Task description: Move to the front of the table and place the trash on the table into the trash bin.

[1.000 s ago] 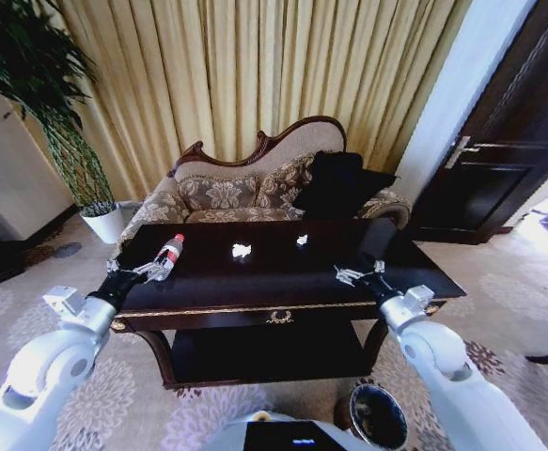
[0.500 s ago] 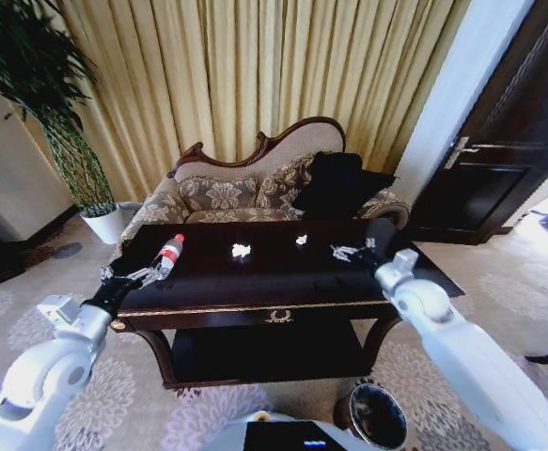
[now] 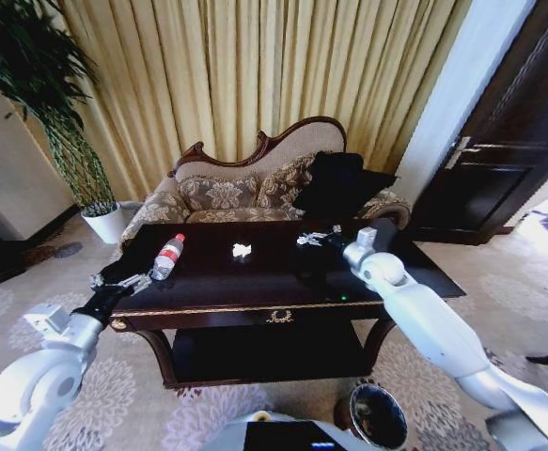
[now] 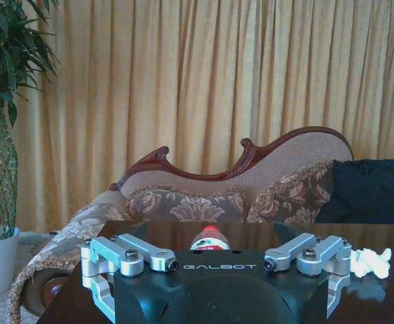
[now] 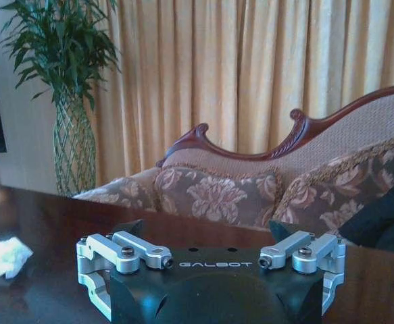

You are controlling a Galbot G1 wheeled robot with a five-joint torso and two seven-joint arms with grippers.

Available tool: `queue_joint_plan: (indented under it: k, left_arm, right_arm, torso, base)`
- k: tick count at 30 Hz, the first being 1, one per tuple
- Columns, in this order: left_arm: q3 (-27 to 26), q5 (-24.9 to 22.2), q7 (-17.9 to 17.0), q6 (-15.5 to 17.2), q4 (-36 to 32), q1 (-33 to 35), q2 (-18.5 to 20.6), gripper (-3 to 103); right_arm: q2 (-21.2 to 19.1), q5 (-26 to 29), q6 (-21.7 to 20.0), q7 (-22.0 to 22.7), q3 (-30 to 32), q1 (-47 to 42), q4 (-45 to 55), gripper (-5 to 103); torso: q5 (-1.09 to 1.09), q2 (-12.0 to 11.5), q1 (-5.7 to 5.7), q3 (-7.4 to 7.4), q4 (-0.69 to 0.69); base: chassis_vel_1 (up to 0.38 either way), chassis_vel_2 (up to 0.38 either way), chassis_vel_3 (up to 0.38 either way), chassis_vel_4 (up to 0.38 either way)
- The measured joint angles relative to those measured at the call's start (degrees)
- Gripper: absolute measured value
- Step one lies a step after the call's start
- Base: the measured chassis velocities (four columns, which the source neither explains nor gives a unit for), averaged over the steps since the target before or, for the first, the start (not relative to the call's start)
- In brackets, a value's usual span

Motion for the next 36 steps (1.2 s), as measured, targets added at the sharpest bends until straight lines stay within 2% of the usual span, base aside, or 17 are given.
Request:
queue_joint_plan:
  k: [9, 21, 23, 24, 27, 28, 30, 36]
  left_arm:
    - [0.90, 0.42, 0.04, -0.08, -0.06, -0.48, -0.85, 100]
    - [1.09, 0.70, 0.19, -0.63, 0.64, -1.00, -0.94, 100]
    - [0.98, 0.73, 0.25, -0.86, 1.13, -1.17, -0.62, 100]
    - [0.98, 0.73, 0.25, -0.86, 1.13, -1.17, -0.62, 100]
    - [1.06, 0.71, 0.29, -0.92, 1.20, -1.35, -0.39, 100]
    - [1.06, 0.71, 0.29, -0.92, 1.20, -1.35, -0.39, 100]
    - [1.43, 0.72, 0.27, -1.01, 1.55, -1.69, -0.20, 100]
    - [1.94, 0.64, 0.27, -1.11, 2.09, -2.45, 0.26, 100]
  right_arm:
    - [1.87, -2.21, 0.28, 0.10, -2.57, 1.30, -3.92, 100]
    - [2.29, -3.58, 1.31, -0.05, -3.68, 2.05, -6.30, 102]
    - [2.27, -3.88, 1.76, 0.16, -3.80, 1.78, -6.42, 95]
    - [2.27, -3.88, 1.76, 0.16, -3.80, 1.78, -6.42, 95]
    - [2.25, -4.12, 1.97, 0.47, -3.66, 1.41, -6.47, 79]
    - [2.25, -4.12, 1.97, 0.47, -3.66, 1.41, -6.47, 79]
    - [2.15, -4.35, 2.17, 0.60, -3.25, 0.92, -6.58, 70]
    - [1.65, -4.55, 2.20, 0.67, -2.35, 0.03, -6.27, 65]
  torso:
    - [0.00, 0.00, 0.00, 0.00, 0.00]
    - [0.00, 0.00, 0.00, 0.00, 0.00]
    - [0.01, 0.00, 0.00, 0.00, 0.00]
    - [0.01, 0.00, 0.00, 0.00, 0.00]
    - [0.01, 0.00, 0.00, 0.00, 0.01]
    - [0.01, 0.00, 0.00, 0.00, 0.01]
    - [0.01, 0.00, 0.00, 0.00, 0.01]
    - [0.01, 0.00, 0.00, 0.00, 0.00]
  base:
    - [0.000, 0.000, 0.000, 0.000]
    - [0.000, 0.000, 0.000, 0.000]
    - [0.000, 0.000, 0.000, 0.000]
    - [0.000, 0.000, 0.000, 0.000]
    - [0.000, 0.000, 0.000, 0.000]
    - [0.000, 0.000, 0.000, 0.000]
    - [0.000, 0.000, 0.000, 0.000]
    - [0.000, 0.000, 0.000, 0.000]
